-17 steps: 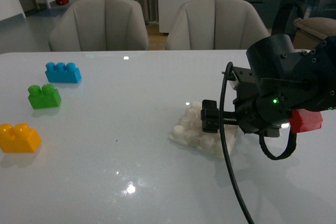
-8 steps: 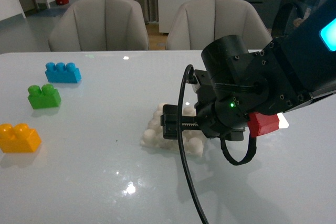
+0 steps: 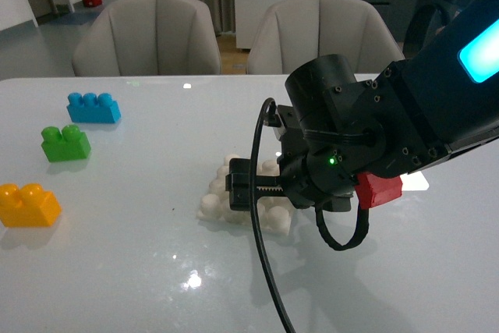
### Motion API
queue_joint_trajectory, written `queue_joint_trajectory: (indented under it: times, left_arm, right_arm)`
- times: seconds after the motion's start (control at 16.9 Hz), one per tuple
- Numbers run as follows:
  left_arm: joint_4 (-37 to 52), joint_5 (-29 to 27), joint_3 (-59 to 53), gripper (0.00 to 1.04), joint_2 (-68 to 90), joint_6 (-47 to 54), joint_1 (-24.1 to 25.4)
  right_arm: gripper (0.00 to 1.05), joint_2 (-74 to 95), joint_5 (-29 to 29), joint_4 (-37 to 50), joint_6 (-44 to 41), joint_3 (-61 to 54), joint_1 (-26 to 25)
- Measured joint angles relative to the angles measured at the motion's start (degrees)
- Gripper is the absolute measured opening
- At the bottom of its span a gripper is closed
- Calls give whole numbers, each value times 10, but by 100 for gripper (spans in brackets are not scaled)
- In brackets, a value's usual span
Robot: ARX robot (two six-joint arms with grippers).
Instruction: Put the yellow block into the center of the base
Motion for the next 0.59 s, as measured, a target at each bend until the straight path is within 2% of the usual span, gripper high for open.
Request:
queue_joint_trajectory:
  times: [0.3,0.59]
  left_arm:
    - [0,0,0,98,0,0,0]
    - [0,0,0,98,0,0,0]
  right_arm:
    - [98,-19,-12,22,2,-40,29]
    - [98,-40,-18,15,7,-61,19]
